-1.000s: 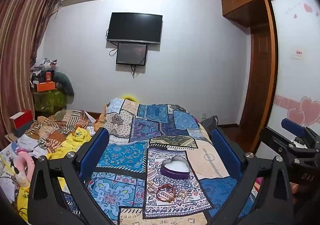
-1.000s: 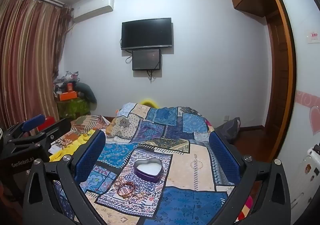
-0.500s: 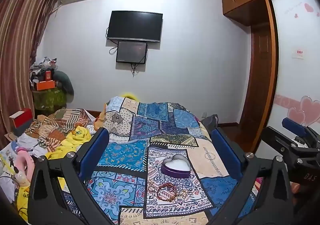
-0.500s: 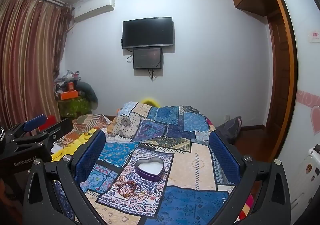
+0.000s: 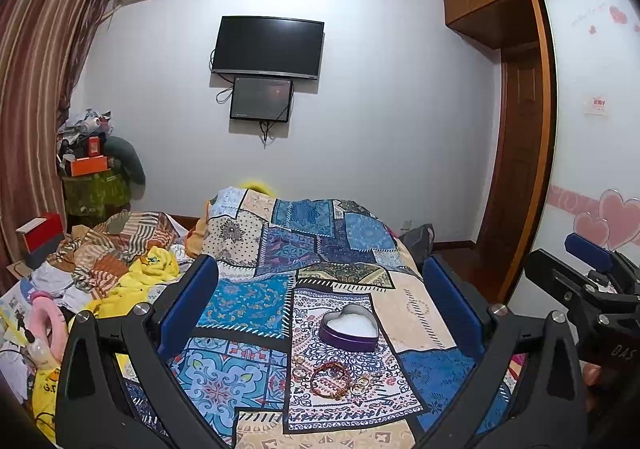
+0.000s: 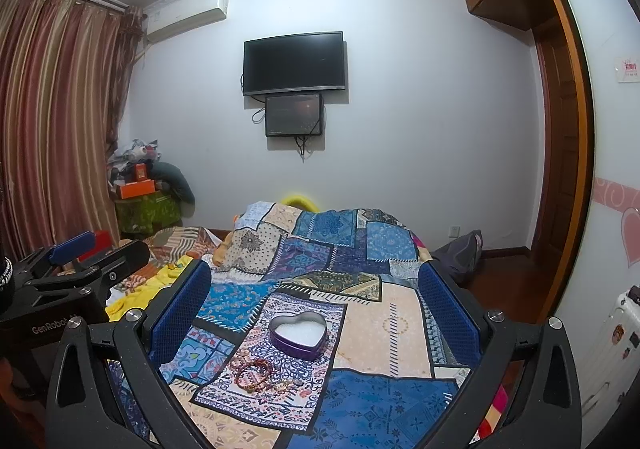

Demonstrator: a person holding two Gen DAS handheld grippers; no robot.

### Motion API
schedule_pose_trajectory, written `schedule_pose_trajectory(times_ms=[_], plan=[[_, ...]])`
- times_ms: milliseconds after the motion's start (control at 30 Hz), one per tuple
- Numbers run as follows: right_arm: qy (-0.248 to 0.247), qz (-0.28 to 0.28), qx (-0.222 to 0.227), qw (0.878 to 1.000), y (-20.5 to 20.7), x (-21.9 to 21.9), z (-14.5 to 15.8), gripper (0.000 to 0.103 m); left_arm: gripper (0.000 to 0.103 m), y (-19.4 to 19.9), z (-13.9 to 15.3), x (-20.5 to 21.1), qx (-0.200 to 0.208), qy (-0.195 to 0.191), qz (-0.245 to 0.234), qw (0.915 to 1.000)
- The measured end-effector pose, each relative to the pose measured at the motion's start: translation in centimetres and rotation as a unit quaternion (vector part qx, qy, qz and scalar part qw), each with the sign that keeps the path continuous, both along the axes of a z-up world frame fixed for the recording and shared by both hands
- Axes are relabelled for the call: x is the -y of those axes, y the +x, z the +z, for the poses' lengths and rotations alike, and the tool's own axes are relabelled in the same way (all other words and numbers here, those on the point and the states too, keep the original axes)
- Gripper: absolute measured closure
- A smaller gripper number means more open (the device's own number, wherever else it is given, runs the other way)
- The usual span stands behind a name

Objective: Organize jewelry

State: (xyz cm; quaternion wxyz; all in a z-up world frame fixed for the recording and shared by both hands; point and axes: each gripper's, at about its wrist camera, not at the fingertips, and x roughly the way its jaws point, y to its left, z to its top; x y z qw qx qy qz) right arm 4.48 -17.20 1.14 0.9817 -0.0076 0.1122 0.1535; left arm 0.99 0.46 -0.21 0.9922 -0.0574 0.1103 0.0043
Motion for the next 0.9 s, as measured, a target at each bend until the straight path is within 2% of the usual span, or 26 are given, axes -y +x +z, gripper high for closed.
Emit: schedule_pose_trajectory(times_ms=[900], plan=[[0.000, 0.003, -0.003, 1.000, 0.14, 0.08, -0.31, 0.000, 0.000, 0.12, -0.08, 0.18, -0.005, 0.003, -0.001, 1.0000]])
